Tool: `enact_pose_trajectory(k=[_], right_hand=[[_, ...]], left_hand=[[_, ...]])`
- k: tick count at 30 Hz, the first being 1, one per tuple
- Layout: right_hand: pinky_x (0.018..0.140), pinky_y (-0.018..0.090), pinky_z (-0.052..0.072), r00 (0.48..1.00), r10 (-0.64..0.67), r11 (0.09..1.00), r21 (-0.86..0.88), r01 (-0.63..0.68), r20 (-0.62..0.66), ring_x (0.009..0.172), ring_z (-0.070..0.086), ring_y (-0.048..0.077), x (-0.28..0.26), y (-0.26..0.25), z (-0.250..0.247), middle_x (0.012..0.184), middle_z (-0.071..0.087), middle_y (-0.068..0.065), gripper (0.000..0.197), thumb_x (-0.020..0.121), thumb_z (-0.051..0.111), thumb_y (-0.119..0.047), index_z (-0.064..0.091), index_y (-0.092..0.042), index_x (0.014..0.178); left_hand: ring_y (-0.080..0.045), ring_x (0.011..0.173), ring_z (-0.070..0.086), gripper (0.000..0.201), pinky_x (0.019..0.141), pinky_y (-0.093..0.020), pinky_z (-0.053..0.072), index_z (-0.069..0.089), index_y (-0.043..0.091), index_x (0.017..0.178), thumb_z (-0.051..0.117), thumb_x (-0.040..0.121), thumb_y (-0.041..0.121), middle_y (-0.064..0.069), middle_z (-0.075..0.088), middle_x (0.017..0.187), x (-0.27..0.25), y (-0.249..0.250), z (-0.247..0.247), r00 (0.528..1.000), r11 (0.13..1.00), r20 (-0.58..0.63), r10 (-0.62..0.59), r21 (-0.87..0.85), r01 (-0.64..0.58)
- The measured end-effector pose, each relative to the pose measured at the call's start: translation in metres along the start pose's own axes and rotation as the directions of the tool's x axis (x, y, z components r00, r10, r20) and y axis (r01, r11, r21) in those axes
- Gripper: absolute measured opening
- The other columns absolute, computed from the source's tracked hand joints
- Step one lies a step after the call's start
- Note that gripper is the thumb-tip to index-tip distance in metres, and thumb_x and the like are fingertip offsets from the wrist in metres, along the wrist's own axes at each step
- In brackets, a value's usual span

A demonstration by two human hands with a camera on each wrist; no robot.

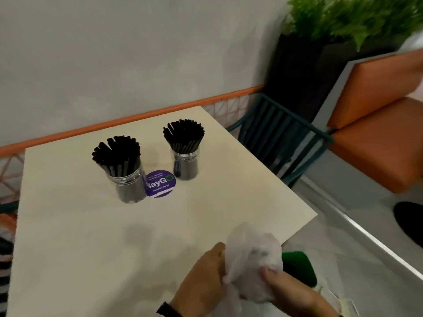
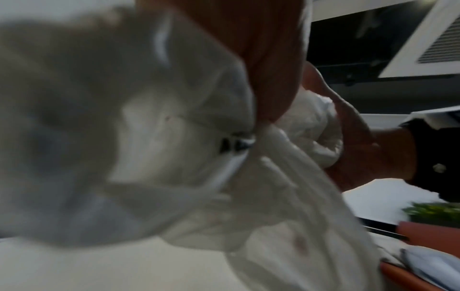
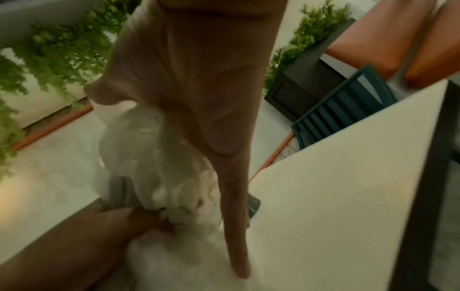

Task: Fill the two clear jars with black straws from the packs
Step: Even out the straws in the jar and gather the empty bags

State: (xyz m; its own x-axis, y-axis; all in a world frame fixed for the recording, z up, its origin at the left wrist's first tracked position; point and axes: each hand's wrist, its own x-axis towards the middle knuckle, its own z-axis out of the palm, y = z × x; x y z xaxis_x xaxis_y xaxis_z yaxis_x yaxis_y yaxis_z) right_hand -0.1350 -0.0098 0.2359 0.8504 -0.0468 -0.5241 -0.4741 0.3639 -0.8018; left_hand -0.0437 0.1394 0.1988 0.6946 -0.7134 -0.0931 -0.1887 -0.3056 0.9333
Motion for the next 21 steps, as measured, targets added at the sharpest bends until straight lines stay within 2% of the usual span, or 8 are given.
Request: enact_pose_trajectory(k=[4,6,9,11,14,16,18,21], right_hand=[[0.093,0.046,0.051,0.975,0.122,0.992,-0.009,-0.126,-0.184,0.089,0.064,0.022,-0.001,0.043,-0.057,0.102,0.066,0.01,0.078,0.056,0.085,-0.031,0.054,0.003,0.119],[0.075,0.036,0.057,0.976,0.066,0.998,0.017,-0.064,-0.208,0.08,0.064,0.018,-0.016,0.042,-0.084,0.091,0.067,0.006,0.03,0.076,0.07,-0.01,0.062,-0.006,0.105],[0.057,0.01,0.052,0.979,-0.167,0.975,-0.165,0.147,-0.118,0.058,0.066,0.0,-0.048,0.051,-0.14,0.077,0.072,0.014,0.015,0.071,0.067,-0.011,0.069,-0.001,0.083],[0.073,0.0,0.046,0.978,-0.174,0.984,0.005,0.176,-0.116,0.073,0.064,-0.015,-0.072,0.051,-0.19,0.112,0.065,0.025,0.07,0.073,0.07,-0.043,0.055,0.011,0.115],[0.092,0.023,0.049,0.951,-0.225,0.974,-0.078,0.213,-0.213,0.12,0.053,0.003,-0.107,0.016,-0.247,0.133,0.055,-0.011,0.08,0.065,0.075,-0.016,0.038,-0.036,0.133],[0.099,0.027,0.04,0.955,-0.271,0.962,-0.012,0.271,-0.122,0.132,0.039,0.002,-0.129,-0.002,-0.278,0.139,0.047,-0.017,0.085,0.057,0.076,-0.027,0.04,-0.044,0.132],[0.102,0.02,0.032,0.948,-0.304,0.953,-0.034,0.302,-0.093,0.133,0.032,-0.007,-0.121,0.001,-0.292,0.145,0.038,-0.022,0.073,0.064,0.07,-0.055,0.04,-0.05,0.13],[0.101,0.004,0.031,0.95,-0.287,0.947,-0.182,0.263,-0.122,0.131,0.029,-0.013,-0.096,0.014,-0.288,0.148,0.027,-0.022,0.052,0.082,0.046,-0.062,0.029,-0.055,0.13]], left_hand=[[-0.006,0.102,0.059,0.03,0.091,-0.026,0.048,0.047,0.027,0.114,0.045,0.084,0.029,-0.002,0.062,0.113,0.019,0.034,0.048,0.983,0.995,0.158,0.09,0.021,-0.095],[0.001,0.103,0.057,0.045,0.091,-0.019,0.046,0.034,0.046,0.117,0.052,0.077,0.033,0.007,0.059,0.115,0.03,0.046,0.071,0.969,0.978,0.167,0.184,0.065,-0.197],[0.014,0.1,0.048,0.078,0.084,-0.002,0.035,0.015,0.066,0.118,0.051,0.074,0.013,0.023,0.045,0.113,0.052,0.061,0.115,0.937,0.933,0.159,0.311,0.14,-0.333],[0.003,0.101,0.045,0.067,0.083,-0.004,0.032,0.01,0.07,0.118,0.034,0.071,0.029,0.017,0.037,0.112,0.064,0.076,0.148,0.905,0.898,0.26,0.336,0.201,-0.391],[-0.005,0.107,0.045,0.059,0.084,0.0,0.028,0.021,0.06,0.122,0.021,0.065,0.045,0.015,0.034,0.115,0.078,0.079,0.193,0.912,0.86,0.307,0.271,0.349,-0.373],[-0.009,0.09,0.061,0.045,0.075,-0.007,0.044,0.048,0.051,0.115,0.04,0.072,0.04,0.01,0.049,0.105,0.093,0.079,0.219,0.906,0.823,0.391,0.162,0.454,-0.343],[-0.006,0.079,0.062,0.042,0.067,-0.012,0.05,0.051,0.048,0.11,0.057,0.069,0.038,0.008,0.056,0.096,0.103,0.072,0.25,0.906,0.722,0.363,0.217,0.566,-0.399],[0.0,0.091,0.052,0.038,0.083,-0.005,0.036,0.052,0.04,0.107,0.059,0.071,0.032,0.009,0.052,0.109,0.119,0.087,0.278,0.922,0.834,0.31,0.23,0.425,-0.351]])
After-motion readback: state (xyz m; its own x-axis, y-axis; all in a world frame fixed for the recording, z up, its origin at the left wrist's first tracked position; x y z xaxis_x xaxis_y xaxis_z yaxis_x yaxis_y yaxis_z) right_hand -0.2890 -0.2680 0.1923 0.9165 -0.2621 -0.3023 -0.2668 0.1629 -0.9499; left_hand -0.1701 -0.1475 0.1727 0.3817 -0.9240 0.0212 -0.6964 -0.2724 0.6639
